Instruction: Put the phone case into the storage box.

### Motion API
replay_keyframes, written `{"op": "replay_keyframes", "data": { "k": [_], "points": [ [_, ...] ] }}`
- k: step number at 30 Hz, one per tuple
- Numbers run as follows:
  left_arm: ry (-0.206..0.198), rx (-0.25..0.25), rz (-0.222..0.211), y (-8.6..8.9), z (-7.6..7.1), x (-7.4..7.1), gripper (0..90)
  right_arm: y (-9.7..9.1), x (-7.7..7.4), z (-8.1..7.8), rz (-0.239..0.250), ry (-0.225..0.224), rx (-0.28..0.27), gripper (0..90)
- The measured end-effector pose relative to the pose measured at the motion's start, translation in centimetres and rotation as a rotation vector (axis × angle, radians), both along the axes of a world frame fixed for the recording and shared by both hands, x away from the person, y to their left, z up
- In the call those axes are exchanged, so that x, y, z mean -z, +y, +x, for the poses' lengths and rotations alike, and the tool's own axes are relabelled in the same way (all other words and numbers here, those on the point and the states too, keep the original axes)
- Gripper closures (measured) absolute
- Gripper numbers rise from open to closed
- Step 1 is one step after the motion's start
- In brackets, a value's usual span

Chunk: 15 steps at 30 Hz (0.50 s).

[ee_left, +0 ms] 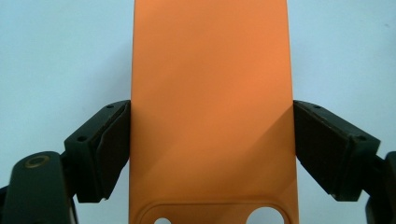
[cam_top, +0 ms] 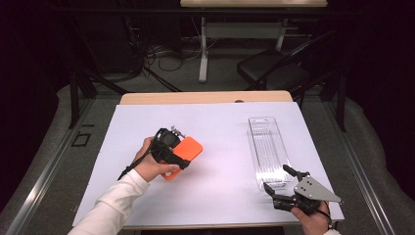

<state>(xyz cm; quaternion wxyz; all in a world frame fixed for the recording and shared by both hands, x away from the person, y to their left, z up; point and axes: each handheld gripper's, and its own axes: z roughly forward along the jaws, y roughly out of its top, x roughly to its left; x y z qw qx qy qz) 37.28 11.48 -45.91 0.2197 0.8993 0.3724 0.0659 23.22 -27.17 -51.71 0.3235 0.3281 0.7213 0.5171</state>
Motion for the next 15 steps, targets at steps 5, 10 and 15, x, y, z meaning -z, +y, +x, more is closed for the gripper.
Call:
{"op": "replay_keyframes", "data": {
  "k": [5, 10, 15],
  "points": [
    [0.0, 0.029, -0.012, -1.0, -0.8, -0.8, 16.1, 0.0, 0.0, 0.0, -0.001, 0.0, -0.001, 14.7],
    [0.003, 0.062, -0.023, -1.8, -1.4, -1.4, 16.1, 0.1, 0.0, 0.0, -0.001, 0.003, -0.003, 14.7],
    [-0.005, 0.094, -0.019, -3.0, -2.1, -2.0, 16.1, 0.2, 0.0, 0.0, 0.0, 0.005, -0.006, 14.7]
  ]
}}
